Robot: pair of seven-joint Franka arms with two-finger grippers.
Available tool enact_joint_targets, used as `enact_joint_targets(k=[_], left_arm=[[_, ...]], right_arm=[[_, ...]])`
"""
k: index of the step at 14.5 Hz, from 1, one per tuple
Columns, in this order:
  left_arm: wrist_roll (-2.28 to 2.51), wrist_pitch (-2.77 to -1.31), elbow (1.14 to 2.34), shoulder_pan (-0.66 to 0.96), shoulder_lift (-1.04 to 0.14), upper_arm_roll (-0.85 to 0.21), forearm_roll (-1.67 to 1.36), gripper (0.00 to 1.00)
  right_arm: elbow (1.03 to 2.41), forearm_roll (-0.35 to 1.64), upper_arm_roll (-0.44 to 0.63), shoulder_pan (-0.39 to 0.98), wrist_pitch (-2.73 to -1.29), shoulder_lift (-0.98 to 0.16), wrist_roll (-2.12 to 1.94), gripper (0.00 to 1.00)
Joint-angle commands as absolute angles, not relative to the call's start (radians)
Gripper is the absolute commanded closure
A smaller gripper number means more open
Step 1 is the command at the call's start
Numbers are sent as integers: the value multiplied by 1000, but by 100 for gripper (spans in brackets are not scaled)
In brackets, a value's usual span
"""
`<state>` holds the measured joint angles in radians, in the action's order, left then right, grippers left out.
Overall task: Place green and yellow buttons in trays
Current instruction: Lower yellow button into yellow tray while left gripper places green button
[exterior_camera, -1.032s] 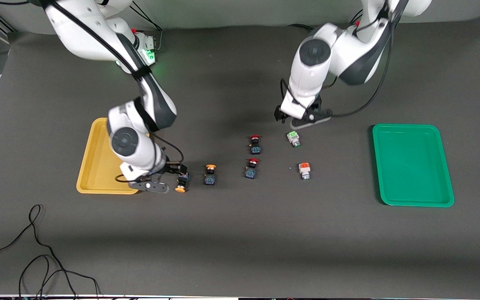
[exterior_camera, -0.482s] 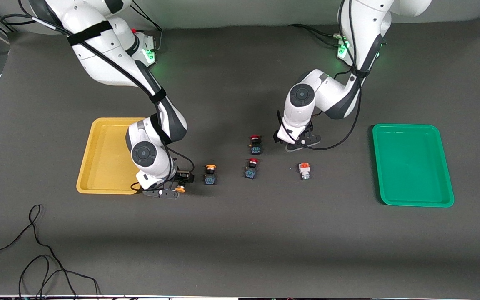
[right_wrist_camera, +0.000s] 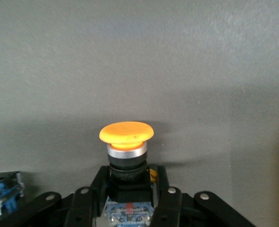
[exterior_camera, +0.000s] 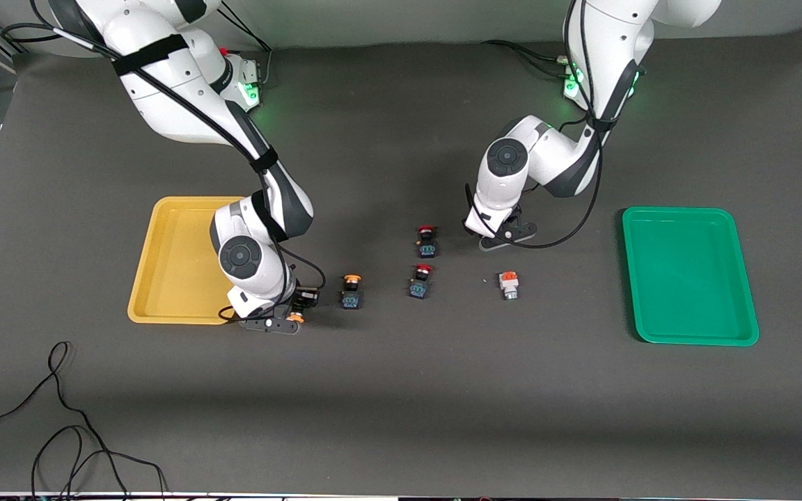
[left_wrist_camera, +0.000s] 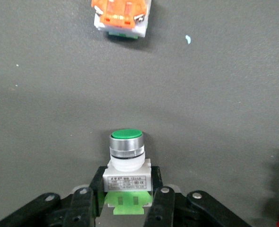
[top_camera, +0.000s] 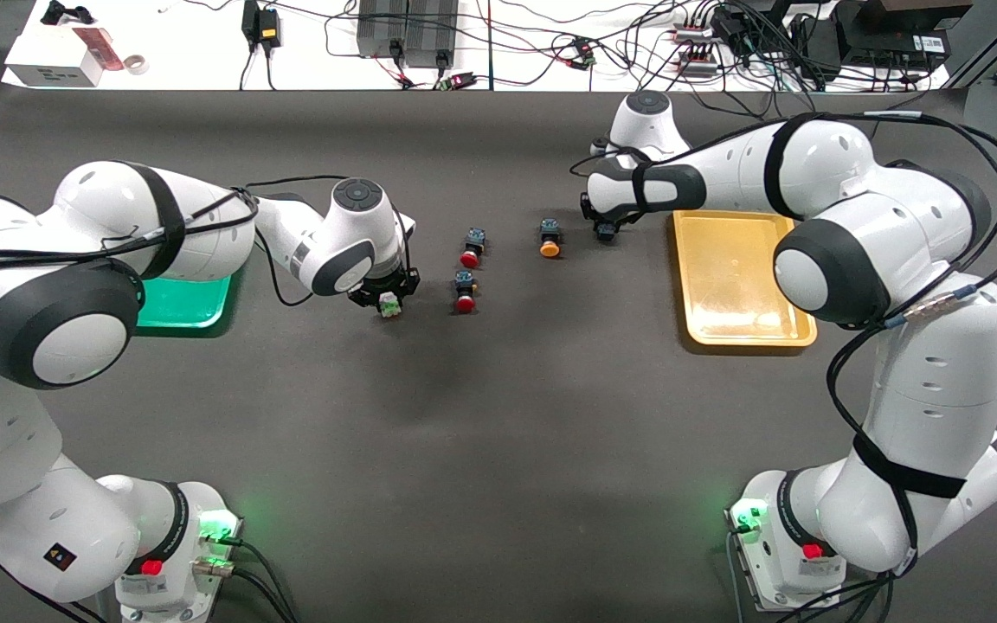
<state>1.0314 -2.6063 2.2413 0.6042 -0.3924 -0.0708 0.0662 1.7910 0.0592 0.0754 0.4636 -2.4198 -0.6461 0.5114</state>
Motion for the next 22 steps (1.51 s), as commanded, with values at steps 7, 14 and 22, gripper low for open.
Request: enact_joint_targets(k=[7,14,22], left_arm=[[579,-2013,1997,356,-72,-66,-7,100],[-30,-1896,2005,-90,-11,-61,15,100],[-172,-2339,2074,-166,-340,-63,58,100]], right_arm=[[1889,57,241,469,-2055,-327,260,100],[2199,58,360,469,-2418,-314,20,100],[2269,67,362,466,-2559,-376,15,5]])
